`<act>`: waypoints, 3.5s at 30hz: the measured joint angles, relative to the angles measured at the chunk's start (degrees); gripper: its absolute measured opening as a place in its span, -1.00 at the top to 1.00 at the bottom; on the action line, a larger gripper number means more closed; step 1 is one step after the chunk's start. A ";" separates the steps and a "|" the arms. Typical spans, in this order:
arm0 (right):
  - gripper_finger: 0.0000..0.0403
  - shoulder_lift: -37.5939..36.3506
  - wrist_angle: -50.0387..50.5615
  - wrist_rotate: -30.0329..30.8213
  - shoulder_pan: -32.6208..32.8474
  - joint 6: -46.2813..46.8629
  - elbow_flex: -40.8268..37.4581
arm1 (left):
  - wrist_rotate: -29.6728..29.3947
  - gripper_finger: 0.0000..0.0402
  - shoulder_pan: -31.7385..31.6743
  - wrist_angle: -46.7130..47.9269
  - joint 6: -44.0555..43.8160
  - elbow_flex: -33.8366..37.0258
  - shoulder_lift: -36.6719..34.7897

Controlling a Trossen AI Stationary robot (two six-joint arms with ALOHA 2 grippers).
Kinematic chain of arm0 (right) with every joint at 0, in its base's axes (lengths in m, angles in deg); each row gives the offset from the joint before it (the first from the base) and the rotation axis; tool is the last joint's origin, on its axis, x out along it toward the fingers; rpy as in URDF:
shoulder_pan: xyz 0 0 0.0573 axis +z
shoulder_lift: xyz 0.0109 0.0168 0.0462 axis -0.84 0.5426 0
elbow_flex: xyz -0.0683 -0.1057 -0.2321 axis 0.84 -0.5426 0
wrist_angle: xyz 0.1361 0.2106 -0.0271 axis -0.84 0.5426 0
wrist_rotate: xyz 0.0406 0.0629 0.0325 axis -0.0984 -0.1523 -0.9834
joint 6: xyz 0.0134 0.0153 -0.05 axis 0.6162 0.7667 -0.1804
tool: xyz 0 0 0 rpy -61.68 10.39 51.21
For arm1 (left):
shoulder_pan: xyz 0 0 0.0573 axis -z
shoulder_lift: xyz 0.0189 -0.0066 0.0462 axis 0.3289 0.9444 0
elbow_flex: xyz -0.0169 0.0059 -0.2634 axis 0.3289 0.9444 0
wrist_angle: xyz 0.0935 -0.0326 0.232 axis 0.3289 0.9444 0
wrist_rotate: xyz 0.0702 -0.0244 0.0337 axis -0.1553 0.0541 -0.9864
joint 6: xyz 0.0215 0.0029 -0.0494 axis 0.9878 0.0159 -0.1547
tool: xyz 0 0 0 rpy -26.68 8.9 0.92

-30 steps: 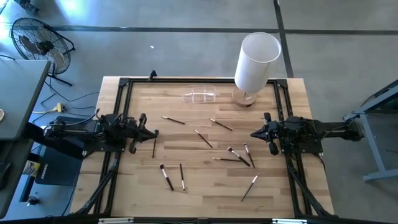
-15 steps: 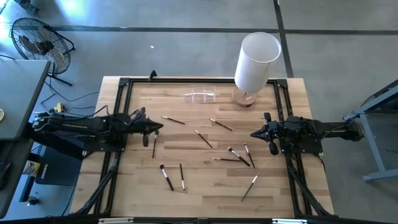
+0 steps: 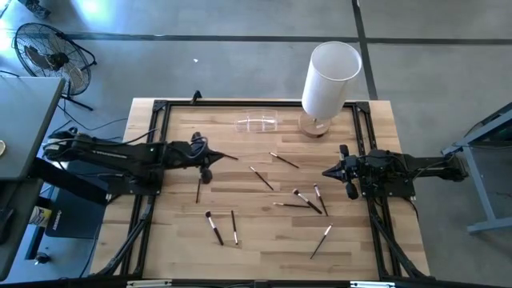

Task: Put items in baskets/containers
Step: Put the black eyeshadow brush into the transparent organizer

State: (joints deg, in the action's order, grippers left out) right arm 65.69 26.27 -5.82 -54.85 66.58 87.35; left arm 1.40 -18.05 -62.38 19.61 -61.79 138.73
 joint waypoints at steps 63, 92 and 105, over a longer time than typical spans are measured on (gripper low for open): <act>1.00 1.07 -0.29 -0.02 0.02 0.00 -0.04 | 4.57 0.73 -6.43 37.99 -75.78 -54.00 56.91; 1.00 1.07 -0.29 0.00 0.02 0.00 -0.04 | 13.39 0.44 -6.45 39.09 -92.11 -53.88 64.03; 1.00 1.07 -0.29 -0.01 0.01 0.00 -0.04 | 8.65 0.44 -6.86 40.30 -92.28 -53.90 64.01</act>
State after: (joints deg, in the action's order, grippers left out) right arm 66.77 25.98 -5.83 -54.84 66.58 87.31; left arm 10.05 -24.91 -22.09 -72.67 -115.69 202.73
